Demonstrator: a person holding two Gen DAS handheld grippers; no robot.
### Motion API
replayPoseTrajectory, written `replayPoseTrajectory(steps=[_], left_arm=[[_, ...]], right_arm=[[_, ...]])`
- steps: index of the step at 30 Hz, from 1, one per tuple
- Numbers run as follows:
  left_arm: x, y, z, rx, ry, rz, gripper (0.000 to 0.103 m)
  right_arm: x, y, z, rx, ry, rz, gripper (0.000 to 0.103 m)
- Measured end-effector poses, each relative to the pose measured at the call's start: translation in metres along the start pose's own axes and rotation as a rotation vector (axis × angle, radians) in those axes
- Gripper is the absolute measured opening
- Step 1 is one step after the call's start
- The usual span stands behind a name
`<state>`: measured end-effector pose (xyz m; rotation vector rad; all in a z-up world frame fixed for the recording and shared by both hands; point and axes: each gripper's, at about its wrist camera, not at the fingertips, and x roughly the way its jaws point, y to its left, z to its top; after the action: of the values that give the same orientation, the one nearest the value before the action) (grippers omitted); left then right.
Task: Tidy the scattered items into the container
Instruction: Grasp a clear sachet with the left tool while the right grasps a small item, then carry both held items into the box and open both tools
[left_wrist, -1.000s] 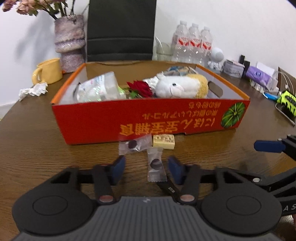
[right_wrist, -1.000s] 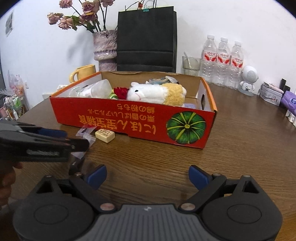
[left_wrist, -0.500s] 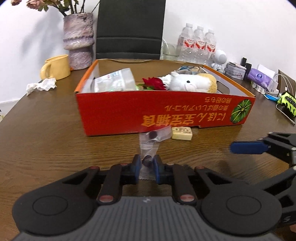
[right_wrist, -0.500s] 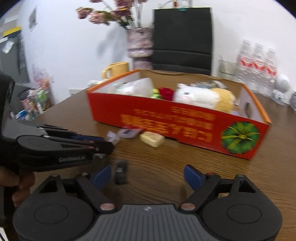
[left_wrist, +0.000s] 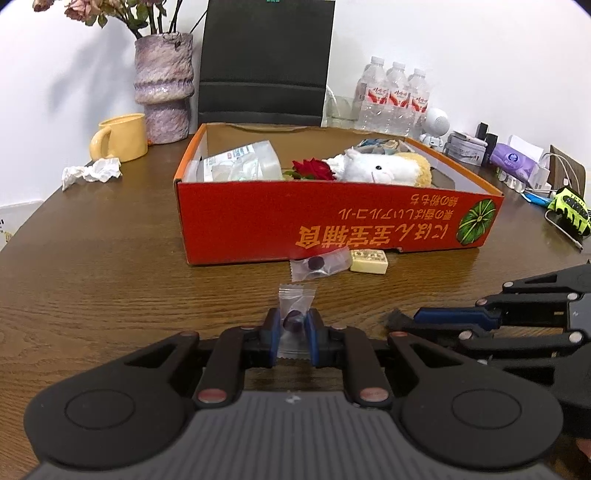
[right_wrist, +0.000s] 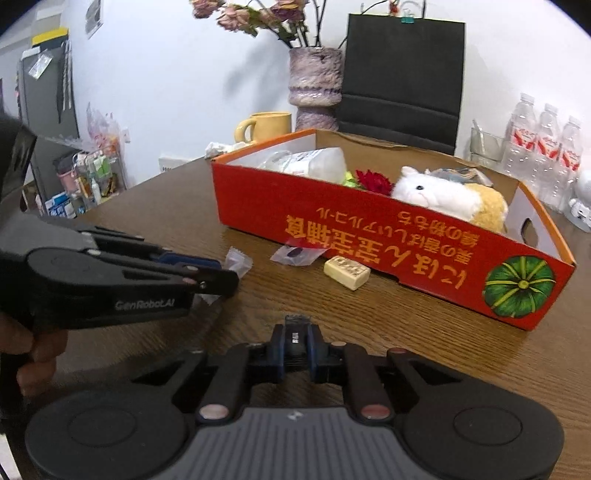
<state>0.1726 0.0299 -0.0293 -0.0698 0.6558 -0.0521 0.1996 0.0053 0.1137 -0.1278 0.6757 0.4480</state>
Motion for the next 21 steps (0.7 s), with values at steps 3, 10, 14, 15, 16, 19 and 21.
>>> replayPoseTrajectory(steps=[3, 10, 14, 15, 16, 19, 21], left_arm=[[-0.008, -0.001, 0.004, -0.003, -0.024, -0.011, 0.016], [-0.032, -0.005, 0.043, 0.032, -0.154, -0.047, 0.016], [-0.026, -0.009, 0.076, 0.052, -0.226, -0.04, 0.016], [-0.021, -0.009, 0.084, 0.052, -0.234, -0.04, 0.016], [-0.014, -0.009, 0.093, 0.048, -0.237, -0.042, 0.016], [0.007, -0.011, 0.108, 0.024, -0.226, -0.05, 0.016], [0.025, -0.01, 0.116, 0.005, -0.21, -0.053, 0.016]], right_arm=[[-0.011, -0.006, 0.005, 0.013, -0.032, -0.006, 0.011], [-0.043, -0.033, 0.038, 0.079, -0.144, 0.002, 0.011], [-0.047, -0.054, 0.066, 0.097, -0.212, -0.069, 0.011], [-0.044, -0.062, 0.073, 0.108, -0.222, -0.09, 0.011], [-0.041, -0.07, 0.08, 0.124, -0.228, -0.109, 0.011], [-0.024, -0.098, 0.096, 0.179, -0.234, -0.18, 0.011], [-0.01, -0.117, 0.102, 0.212, -0.23, -0.226, 0.011]])
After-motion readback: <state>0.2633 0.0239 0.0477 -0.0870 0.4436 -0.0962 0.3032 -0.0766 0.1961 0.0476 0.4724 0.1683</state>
